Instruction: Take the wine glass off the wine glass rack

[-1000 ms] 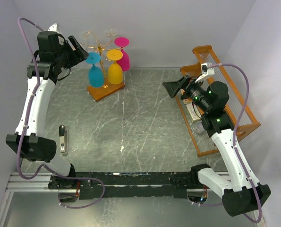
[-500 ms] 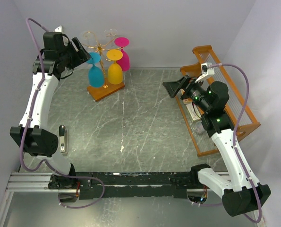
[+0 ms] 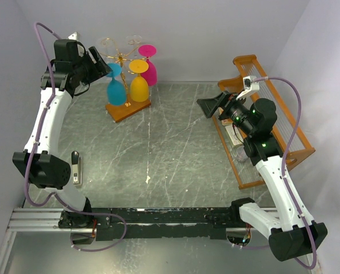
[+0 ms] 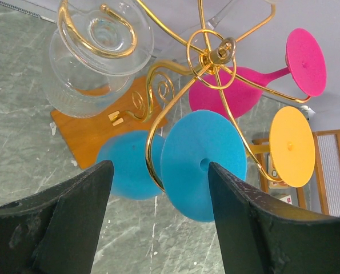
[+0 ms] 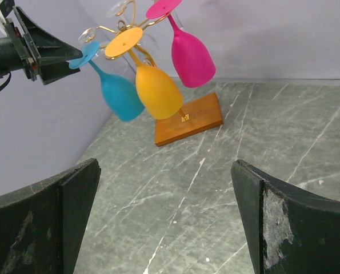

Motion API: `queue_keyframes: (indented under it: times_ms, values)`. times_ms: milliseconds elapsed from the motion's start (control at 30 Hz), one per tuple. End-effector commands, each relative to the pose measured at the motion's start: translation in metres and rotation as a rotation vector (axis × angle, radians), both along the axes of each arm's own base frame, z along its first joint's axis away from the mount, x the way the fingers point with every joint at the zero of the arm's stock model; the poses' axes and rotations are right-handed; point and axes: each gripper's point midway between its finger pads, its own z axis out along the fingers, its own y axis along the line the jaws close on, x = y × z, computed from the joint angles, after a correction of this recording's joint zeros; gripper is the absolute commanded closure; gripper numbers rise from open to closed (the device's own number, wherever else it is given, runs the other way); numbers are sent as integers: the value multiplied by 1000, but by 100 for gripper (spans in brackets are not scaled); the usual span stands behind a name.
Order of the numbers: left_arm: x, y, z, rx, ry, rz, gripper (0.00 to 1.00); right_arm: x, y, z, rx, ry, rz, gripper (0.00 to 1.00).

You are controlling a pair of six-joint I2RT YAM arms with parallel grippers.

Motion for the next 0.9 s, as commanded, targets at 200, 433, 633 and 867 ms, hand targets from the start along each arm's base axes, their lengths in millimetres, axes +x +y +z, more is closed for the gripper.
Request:
queue_keyframes:
  times_ms: [200, 433, 633, 867]
  values:
    - [-4, -3, -19, 33, 56, -34, 25, 0, -3, -1, 8, -4, -11, 0]
    - [-7, 2, -20, 53, 72, -17, 36, 0, -3, -2, 6, 0, -13, 0]
    - [-13, 7, -15, 78, 71, -4, 38, 0, -4, -2, 7, 0, -15, 0]
    - [-17, 6, -11, 79, 71, -13, 44, 0, -3, -3, 9, 3, -12, 0]
